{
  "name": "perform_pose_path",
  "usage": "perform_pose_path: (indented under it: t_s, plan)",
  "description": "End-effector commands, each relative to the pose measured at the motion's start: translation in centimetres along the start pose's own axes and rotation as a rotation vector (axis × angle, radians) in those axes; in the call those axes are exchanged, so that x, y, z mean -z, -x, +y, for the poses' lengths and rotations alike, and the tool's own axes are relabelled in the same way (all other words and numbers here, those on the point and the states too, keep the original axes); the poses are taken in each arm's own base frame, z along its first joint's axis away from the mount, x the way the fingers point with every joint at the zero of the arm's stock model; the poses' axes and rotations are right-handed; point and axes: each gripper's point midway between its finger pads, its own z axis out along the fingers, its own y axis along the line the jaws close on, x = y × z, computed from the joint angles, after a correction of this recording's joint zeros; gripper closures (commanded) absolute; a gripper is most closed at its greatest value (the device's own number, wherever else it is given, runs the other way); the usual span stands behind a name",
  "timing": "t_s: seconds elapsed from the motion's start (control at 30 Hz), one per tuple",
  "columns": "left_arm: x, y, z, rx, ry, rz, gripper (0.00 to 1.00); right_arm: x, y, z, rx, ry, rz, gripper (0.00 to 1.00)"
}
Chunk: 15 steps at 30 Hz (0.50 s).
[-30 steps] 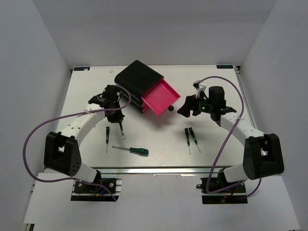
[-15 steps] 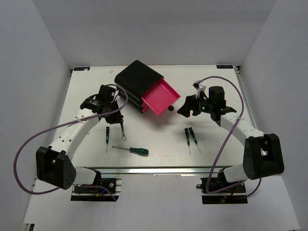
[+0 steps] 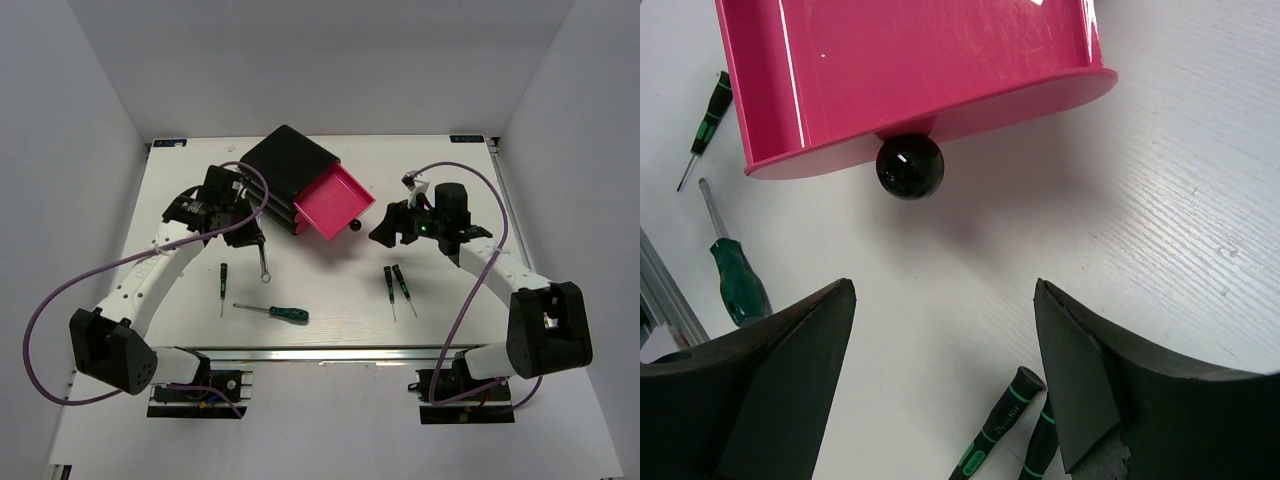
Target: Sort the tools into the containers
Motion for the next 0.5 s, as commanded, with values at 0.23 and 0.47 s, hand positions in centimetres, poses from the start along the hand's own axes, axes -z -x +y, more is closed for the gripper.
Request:
perform_pose_path:
  t_s: [0.23, 0.47]
  plan:
    - [2.5, 2.2, -6.1, -0.047, -0.139, -0.060, 1.00, 0.6, 1.4, 0.6, 0.033, 0.013, -0.057, 0.23]
    - [2.0, 2.9, -9.3, -0.092, -0.176, -0.075, 1.00, 0.7, 1.4, 0.6, 0.036, 0.010, -0.061, 0.22]
